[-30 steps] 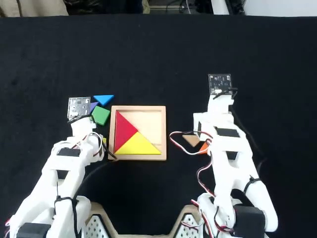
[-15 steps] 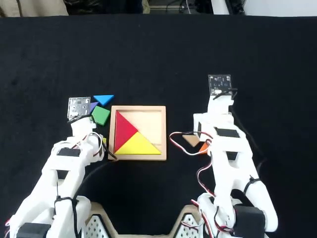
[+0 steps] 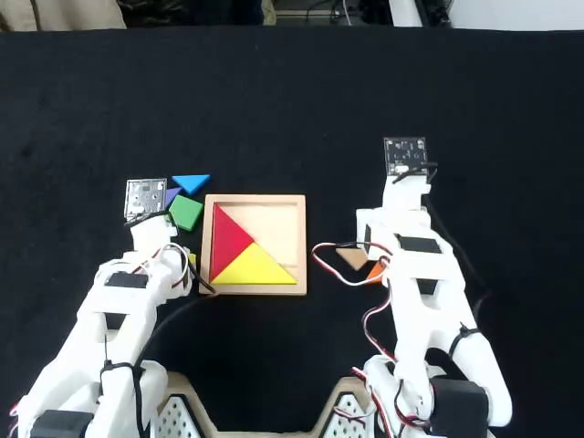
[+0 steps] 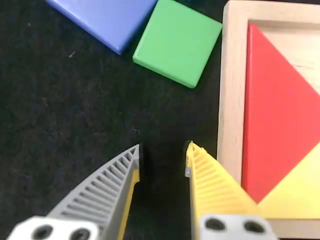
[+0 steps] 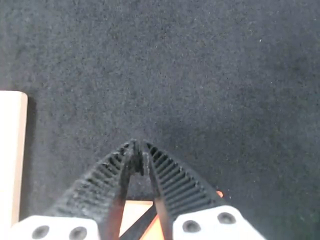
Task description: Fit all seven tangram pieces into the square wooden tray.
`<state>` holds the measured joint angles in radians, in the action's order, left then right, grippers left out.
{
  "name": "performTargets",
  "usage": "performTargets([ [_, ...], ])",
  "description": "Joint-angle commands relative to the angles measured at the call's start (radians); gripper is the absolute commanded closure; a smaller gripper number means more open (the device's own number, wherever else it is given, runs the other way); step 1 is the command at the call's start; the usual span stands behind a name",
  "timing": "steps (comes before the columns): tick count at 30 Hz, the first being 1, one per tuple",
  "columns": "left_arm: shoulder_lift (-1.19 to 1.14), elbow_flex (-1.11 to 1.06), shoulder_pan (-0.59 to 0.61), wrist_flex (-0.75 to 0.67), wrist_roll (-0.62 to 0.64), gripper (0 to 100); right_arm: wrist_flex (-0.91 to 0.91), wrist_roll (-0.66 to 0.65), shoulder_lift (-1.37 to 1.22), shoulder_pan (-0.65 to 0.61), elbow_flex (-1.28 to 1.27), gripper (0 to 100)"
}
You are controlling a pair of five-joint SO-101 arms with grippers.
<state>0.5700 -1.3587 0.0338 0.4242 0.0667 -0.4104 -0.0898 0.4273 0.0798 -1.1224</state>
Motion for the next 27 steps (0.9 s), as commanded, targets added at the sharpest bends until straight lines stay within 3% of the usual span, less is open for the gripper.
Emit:
performTargets([
  [1,0.020,0.004,0.015,-0.015,0.005,84,0.012,0.002,0.033,0.011,0.005,98.6],
  [16,0.021,0.008,0.002,-0.018,0.003,84,0.018,0.000,0.033,0.009,0.005,98.6],
  [19,0.058,0.101,0.067,-0.026,0.008,85,0.017,0.000,0.033,0.009,0.005,98.6],
  [24,0.193,0.249,0.084,0.107,0.012,84,0.014,0.000,0.033,0.009,0.005,98.6],
  [27,0.249,0.309,-0.025,0.189,0.009,85,0.014,0.000,0.033,0.009,0.005,98.6],
])
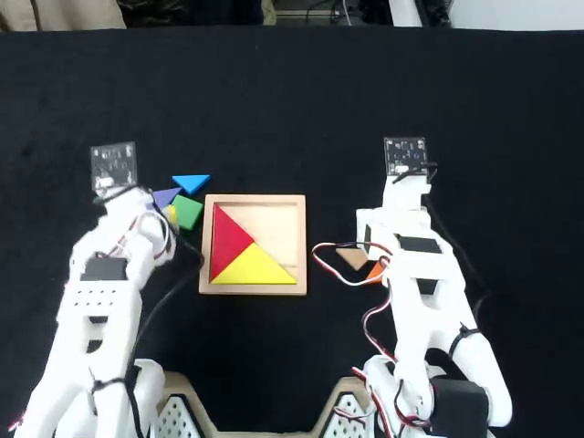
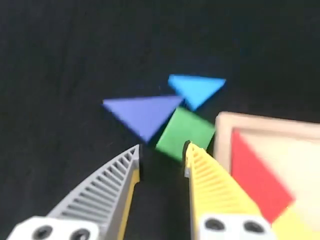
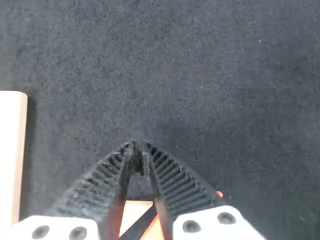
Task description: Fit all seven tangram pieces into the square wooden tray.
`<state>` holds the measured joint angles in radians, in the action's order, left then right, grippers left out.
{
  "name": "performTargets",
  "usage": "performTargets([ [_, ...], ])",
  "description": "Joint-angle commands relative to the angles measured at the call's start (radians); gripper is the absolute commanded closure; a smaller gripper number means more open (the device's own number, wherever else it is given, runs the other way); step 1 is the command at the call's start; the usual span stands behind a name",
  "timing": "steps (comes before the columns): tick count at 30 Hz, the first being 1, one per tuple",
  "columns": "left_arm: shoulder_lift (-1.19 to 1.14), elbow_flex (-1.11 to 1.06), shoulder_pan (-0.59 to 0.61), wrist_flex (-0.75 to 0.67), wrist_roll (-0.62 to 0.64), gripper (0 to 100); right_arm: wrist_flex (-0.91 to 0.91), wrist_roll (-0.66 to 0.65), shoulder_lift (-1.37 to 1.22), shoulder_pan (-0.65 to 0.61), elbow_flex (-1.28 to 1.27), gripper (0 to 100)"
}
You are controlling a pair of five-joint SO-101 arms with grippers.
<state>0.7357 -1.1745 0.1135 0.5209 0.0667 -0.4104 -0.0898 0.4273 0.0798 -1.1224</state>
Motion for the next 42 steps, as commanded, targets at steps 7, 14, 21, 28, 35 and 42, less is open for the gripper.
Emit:
performTargets([
  [7,0.192,0.189,-0.119,0.158,0.003,85,0.011,0.000,0.033,0.009,0.004,98.6],
  [14,0.413,-0.119,0.018,-0.078,0.005,85,-0.029,-0.008,0.039,0.017,0.016,98.6],
  [21,0.370,-0.131,0.030,-0.075,0.011,85,-0.362,-0.069,0.031,0.017,0.197,98.6],
  [28,0.121,-0.031,0.036,-0.078,0.012,85,-0.649,-0.069,0.031,0.009,0.341,96.2],
  [35,-0.058,0.053,0.084,-0.100,0.069,85,-0.730,-0.095,0.031,0.009,0.415,81.9],
  [42,-0.094,0.061,0.128,-0.143,0.089,84,-0.735,-0.132,-0.064,0.009,0.479,81.5],
])
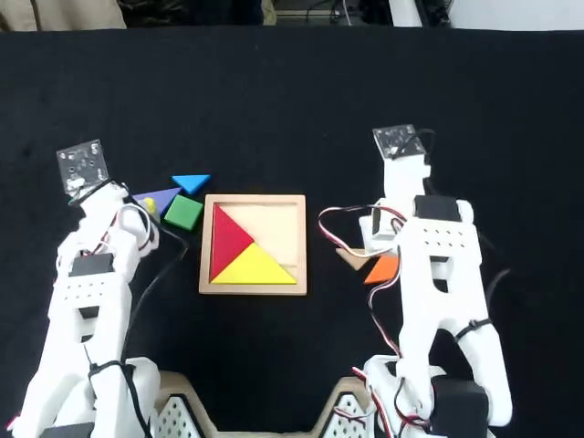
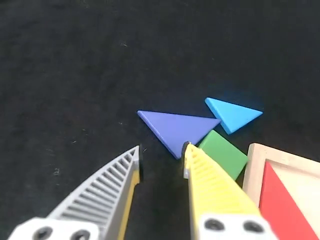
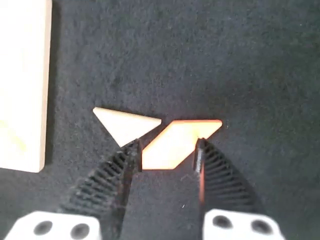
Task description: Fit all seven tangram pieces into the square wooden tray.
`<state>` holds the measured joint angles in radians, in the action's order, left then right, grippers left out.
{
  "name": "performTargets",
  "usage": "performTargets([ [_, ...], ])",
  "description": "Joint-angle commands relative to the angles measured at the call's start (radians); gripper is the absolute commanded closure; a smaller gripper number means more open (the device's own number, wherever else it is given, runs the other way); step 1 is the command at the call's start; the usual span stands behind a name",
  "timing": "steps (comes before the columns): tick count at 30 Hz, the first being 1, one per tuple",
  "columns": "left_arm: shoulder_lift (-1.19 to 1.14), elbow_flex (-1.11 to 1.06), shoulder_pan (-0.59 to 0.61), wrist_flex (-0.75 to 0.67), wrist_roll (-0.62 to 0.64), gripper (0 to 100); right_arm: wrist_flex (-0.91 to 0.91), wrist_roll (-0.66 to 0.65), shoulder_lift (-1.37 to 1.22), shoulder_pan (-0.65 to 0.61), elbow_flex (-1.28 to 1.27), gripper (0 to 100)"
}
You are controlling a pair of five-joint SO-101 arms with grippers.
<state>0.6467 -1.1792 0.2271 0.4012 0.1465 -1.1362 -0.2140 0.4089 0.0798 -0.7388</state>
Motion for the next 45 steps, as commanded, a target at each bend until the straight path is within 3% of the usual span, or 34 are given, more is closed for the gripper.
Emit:
performTargets([
  [1,-0.005,0.065,0.012,-0.023,0.009,84,-0.015,-0.005,-0.085,0.009,0.130,81.5],
  [8,-0.006,0.061,-0.005,-0.023,-0.023,84,-0.124,0.054,-0.354,0.009,0.311,81.3],
  [18,-0.006,0.062,-0.010,-0.023,-0.021,84,-0.011,0.018,-0.306,0.009,0.176,76.1],
  [26,-0.006,0.058,-0.010,-0.023,-0.025,84,-0.032,0.017,-0.337,0.066,0.143,76.1],
  [31,-0.006,0.059,-0.010,-0.023,-0.026,85,-0.063,-0.063,-0.337,0.104,0.137,76.1],
  [45,-0.006,0.056,-0.010,-0.025,-0.026,85,-0.014,-0.066,-0.654,0.103,0.315,76.1],
])
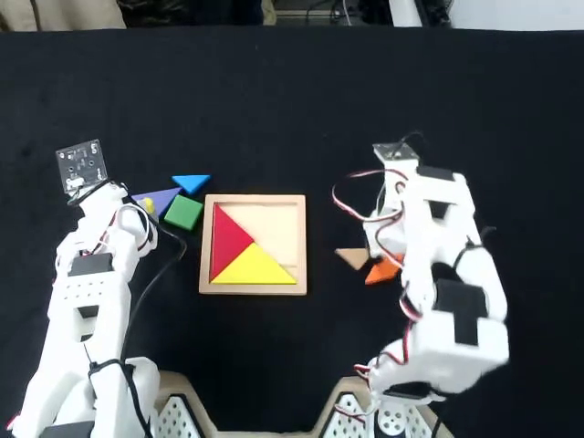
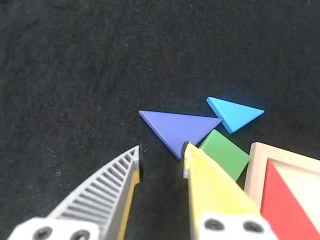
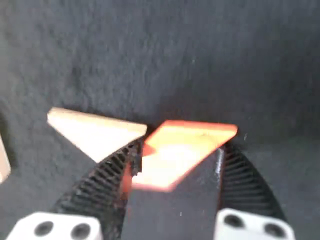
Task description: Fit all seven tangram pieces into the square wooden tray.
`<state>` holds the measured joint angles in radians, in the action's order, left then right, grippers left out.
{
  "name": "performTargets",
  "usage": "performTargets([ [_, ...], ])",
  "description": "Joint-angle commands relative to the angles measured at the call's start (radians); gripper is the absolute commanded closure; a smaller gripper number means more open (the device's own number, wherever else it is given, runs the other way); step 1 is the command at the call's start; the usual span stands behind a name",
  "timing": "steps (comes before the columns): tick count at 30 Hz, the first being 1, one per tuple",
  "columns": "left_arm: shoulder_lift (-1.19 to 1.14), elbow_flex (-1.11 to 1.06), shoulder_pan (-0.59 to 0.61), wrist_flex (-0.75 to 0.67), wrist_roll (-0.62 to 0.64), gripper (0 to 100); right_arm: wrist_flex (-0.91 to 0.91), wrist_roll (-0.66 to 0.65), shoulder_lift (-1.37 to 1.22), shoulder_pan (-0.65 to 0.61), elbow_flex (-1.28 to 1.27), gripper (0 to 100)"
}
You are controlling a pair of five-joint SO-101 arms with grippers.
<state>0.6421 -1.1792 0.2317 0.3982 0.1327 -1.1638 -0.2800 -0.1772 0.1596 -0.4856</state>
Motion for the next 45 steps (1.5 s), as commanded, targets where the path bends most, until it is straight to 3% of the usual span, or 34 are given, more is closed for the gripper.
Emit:
performTargets([
  [1,-0.002,0.054,-0.015,-0.031,-0.012,85,0.014,0.000,-0.081,0.020,0.076,76.2],
  [7,-0.003,0.028,-0.015,-0.091,-0.012,85,0.014,0.000,-0.059,-0.041,0.082,76.6],
  [16,-0.003,0.028,-0.015,-0.091,-0.012,85,0.003,-0.006,0.024,-0.074,0.077,96.2],
  [26,-0.003,0.027,-0.015,-0.089,-0.012,85,-0.106,-0.011,0.266,-0.097,0.125,98.1],
  [33,-0.003,0.027,-0.015,-0.087,-0.012,85,-0.207,-0.107,0.354,-0.152,0.093,98.1],
  [38,-0.003,0.027,-0.015,-0.086,-0.012,85,-0.285,-0.299,0.355,-0.144,-0.010,97.5],
  [40,-0.003,0.027,-0.015,-0.086,-0.012,85,-0.278,-0.374,0.361,-0.141,-0.076,93.3],
  [45,-0.003,0.027,-0.015,-0.084,-0.012,85,-0.109,-0.473,0.361,-0.138,-0.219,69.0],
])
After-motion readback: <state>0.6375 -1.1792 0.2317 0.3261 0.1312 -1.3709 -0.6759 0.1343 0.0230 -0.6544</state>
